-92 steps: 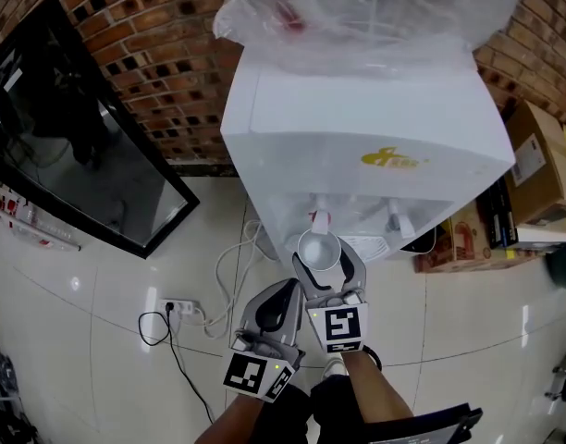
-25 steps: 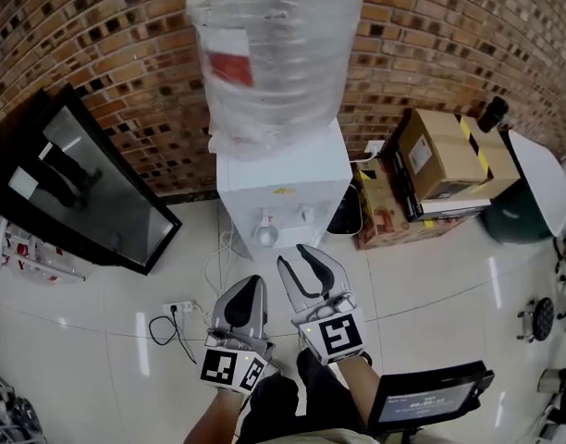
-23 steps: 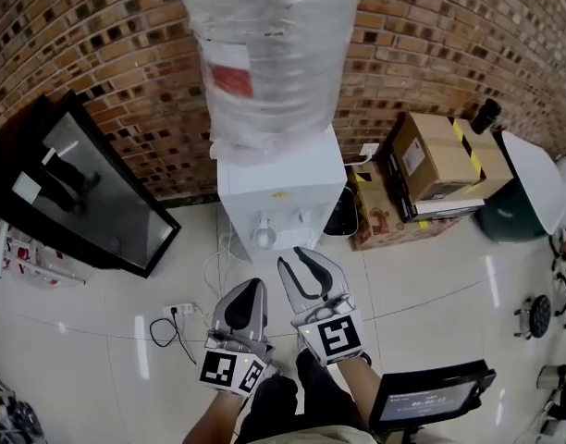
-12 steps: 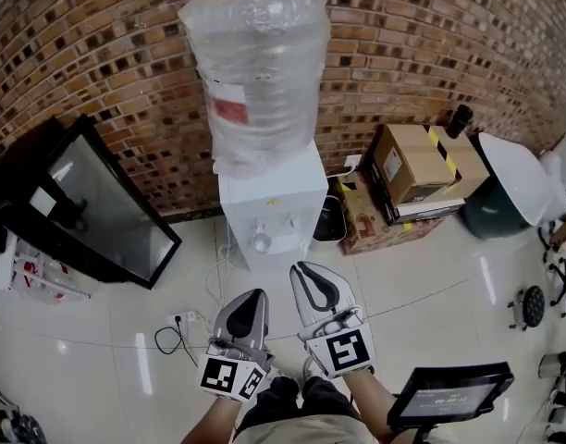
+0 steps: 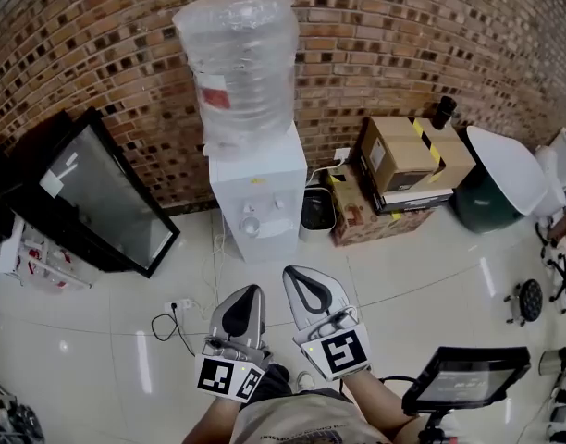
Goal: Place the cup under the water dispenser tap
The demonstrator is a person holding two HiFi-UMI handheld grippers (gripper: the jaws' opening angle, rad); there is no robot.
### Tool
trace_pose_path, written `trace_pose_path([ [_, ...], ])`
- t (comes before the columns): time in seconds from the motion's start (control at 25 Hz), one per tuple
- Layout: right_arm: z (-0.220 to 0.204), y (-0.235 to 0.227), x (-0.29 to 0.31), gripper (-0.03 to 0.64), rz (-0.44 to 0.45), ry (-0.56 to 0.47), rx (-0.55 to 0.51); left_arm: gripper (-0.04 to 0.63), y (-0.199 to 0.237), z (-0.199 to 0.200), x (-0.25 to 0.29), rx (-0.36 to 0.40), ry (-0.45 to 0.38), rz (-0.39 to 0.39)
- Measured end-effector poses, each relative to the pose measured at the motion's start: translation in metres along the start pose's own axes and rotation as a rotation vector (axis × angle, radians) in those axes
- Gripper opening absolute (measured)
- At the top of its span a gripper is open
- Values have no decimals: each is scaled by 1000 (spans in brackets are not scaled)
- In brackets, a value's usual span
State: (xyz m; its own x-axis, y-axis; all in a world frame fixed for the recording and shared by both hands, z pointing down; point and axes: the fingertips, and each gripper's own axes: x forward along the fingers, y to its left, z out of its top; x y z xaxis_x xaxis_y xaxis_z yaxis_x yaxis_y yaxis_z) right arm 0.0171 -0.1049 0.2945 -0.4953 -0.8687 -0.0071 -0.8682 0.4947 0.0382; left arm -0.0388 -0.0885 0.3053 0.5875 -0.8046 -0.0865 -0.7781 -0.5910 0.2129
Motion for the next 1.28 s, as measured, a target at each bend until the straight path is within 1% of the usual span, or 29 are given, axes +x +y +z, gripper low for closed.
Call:
trace_pose_path([
  [0.12,1,3,-31,6,4,6,-12,-14,-29,-1,-13,-10,-9,-9],
  [0.24,5,11,-56,5,25,2,-17,-14,-51,2,-29,-2,-18,2],
  [0.36,12,22,-77,5,50,-13,-23,-14,-68,2,-43,7,-13,15],
  [0.48,17,30,-95,5,56,-15,-49,-14,-83,1,-53,19,-3,8],
  [0.6,22,38,-107,5,61,-25,-42,-14,-93,6,-62,24,-7,1],
  [0.92,30,53,-111,5,36,-32,-31,-14,-88,17,-81,42,-14,-17],
  [1.28,25,74,-104,5,9,-7,-33,-14,-71,22,-95,47,-12,-32],
])
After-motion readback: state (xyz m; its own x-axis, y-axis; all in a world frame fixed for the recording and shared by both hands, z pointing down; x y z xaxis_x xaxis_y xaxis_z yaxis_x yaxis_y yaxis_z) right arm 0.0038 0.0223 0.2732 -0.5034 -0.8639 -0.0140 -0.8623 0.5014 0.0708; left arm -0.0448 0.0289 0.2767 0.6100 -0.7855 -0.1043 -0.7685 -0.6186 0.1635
